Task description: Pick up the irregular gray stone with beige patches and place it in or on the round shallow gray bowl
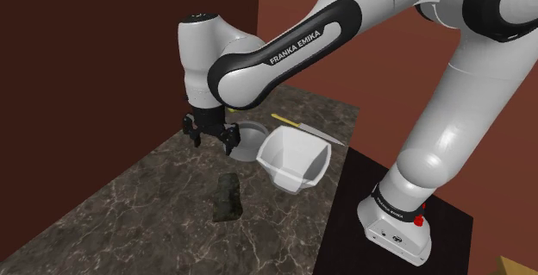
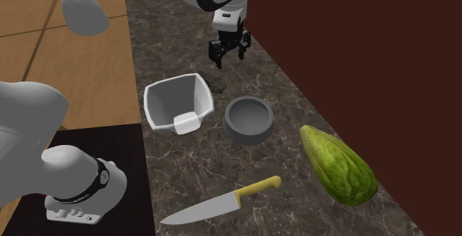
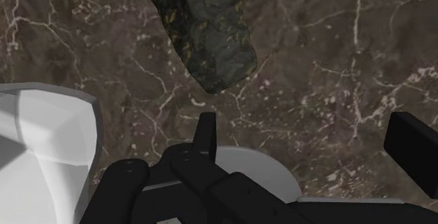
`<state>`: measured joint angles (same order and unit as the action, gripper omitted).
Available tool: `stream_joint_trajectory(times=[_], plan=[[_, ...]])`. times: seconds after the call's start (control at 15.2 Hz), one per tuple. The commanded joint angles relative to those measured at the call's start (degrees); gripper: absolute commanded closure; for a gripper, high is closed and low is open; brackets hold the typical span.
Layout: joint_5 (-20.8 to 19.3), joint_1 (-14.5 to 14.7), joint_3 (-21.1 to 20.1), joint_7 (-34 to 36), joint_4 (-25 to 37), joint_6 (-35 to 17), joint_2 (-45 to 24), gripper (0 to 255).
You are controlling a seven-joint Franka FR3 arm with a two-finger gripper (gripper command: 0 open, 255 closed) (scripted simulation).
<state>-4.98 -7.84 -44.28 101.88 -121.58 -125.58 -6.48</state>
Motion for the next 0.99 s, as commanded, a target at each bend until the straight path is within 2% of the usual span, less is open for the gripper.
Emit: stream_joint_trajectory(times=[0.0,0.2,0.26,0.86,0.92], plan=[[-0.05,0.01,0.01,0.03,-0.03,-0.07,-0.05,0],[-0.05,0.0,0.01,0.02,-0.02,-0.06,-0.05,0],[-0.05,0.0,0.01,0.02,-0.02,-0.06,-0.05,255],[-0.05,0.0,0.01,0.02,-0.02,-0.06,-0.05,255],[-0.05,0.0,0.01,0.02,-0.02,-0.06,-0.05,0]])
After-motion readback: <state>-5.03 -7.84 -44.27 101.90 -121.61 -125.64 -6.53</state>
